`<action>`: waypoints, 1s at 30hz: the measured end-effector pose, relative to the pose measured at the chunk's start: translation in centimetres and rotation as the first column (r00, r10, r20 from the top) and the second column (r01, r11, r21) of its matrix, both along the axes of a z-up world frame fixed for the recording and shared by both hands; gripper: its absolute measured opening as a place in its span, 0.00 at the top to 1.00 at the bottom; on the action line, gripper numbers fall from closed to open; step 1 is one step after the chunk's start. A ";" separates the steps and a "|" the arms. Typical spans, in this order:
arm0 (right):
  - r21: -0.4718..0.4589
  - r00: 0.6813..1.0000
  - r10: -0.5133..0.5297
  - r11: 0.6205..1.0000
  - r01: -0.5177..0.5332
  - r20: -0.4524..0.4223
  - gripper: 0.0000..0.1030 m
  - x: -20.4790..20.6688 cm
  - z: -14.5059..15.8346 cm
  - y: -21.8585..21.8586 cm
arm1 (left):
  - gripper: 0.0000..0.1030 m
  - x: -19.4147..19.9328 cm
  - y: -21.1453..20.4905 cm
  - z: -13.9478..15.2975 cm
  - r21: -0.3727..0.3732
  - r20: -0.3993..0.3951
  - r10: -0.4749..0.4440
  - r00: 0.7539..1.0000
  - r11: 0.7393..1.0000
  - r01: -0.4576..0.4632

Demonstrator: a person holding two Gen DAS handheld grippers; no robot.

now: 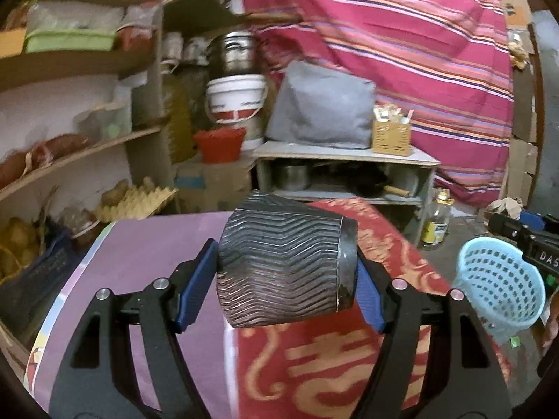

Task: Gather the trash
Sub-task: 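Carry the cup with the left tool while the right tool carries the paper to the basket, then open both tools over the basket to drop the cup and paper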

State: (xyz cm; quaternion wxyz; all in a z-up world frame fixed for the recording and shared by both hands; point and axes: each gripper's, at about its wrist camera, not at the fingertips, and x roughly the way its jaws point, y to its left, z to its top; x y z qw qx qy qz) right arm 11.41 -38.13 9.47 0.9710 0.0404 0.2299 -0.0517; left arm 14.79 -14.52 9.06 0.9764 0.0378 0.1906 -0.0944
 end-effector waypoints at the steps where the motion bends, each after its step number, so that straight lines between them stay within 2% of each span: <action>1: 0.001 1.000 -0.011 1.000 0.011 0.000 0.53 -0.4 -0.1 -1.0 | 0.32 -0.3 -1.3 0.2 0.002 0.006 -0.016 1.000 1.000 0.016; 8: 0.015 0.997 -0.079 0.997 0.078 0.005 0.53 -2.8 -0.5 -6.7 | 0.32 -1.4 -8.3 0.6 0.034 0.018 -0.109 0.994 0.994 0.108; 14: 0.019 0.992 -0.128 0.992 0.128 -0.017 0.53 -4.5 -1.2 -10.5 | 0.32 -2.2 -14.3 0.1 0.027 -0.003 -0.221 0.975 0.975 0.221; 23: 0.023 0.975 -0.217 0.976 0.218 -0.045 0.53 -7.3 -2.5 -15.8 | 0.32 -2.8 -22.7 -2.9 0.018 -0.073 -0.384 0.920 0.922 0.386; 27: 0.043 0.969 -0.242 0.969 0.245 -0.052 0.53 -7.8 -3.0 -17.5 | 0.31 -2.5 -25.0 -4.0 0.012 -0.099 -0.430 0.898 0.901 0.433; 30: 0.051 0.966 -0.252 0.966 0.255 -0.055 0.53 -8.0 -3.3 -18.2 | 0.31 -2.4 -26.3 -4.6 0.012 -0.111 -0.444 0.889 0.894 0.448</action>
